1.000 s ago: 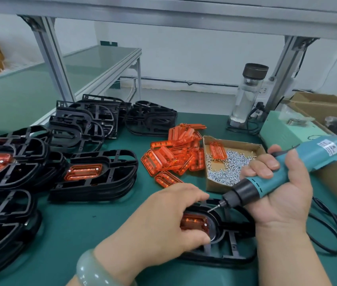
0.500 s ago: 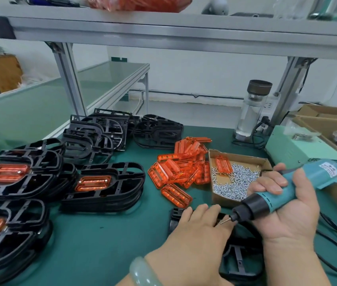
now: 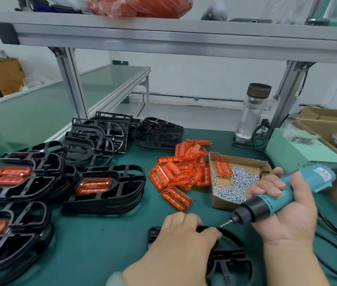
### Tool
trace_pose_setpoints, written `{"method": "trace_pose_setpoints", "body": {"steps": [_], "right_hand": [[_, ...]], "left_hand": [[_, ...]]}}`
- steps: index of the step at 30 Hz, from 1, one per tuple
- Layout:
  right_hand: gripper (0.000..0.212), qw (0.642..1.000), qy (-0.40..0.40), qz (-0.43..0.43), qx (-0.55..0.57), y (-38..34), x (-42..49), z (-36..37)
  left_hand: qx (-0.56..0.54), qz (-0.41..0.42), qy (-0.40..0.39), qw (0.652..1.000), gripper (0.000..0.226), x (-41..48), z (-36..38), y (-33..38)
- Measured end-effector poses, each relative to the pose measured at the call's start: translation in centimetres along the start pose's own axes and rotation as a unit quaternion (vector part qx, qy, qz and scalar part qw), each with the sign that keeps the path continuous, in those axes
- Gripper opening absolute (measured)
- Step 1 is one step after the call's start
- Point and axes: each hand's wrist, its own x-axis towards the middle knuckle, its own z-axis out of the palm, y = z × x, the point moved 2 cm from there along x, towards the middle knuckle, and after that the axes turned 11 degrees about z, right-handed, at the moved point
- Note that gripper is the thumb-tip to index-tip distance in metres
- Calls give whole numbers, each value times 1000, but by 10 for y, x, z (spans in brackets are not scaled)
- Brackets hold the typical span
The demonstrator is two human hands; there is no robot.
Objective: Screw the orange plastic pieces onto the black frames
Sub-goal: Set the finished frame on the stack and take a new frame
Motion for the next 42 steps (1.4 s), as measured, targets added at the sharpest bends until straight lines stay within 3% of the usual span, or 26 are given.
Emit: {"method": "trace_pose_setpoints", "body": {"steps": [5,10,13,20,29,42], "right_hand": [[24,1000,24,-10,11,-2,0,-3],[49,1000,5,-11,25,-2,-1,-2],[52,1000,14,-9,18,1,0,-1],[51,999,37,5,7,8,2,1],[16,997,74,11,-16,13,3,-1],[17,995,95,26,-14,20,5,-2]], "left_hand": [[10,-22,32,999,92,-25,-27,-17],[27,-27,104,994,99,-39,-65,-34],[53,-46,123,990,103,-38,-89,-48],[76,-95,81,989,100,-32,-111,-80],[4,-116,34,993,94,-31,-113,-126],[-37,-128,-9,991,96,-37,-113,-151]]}}
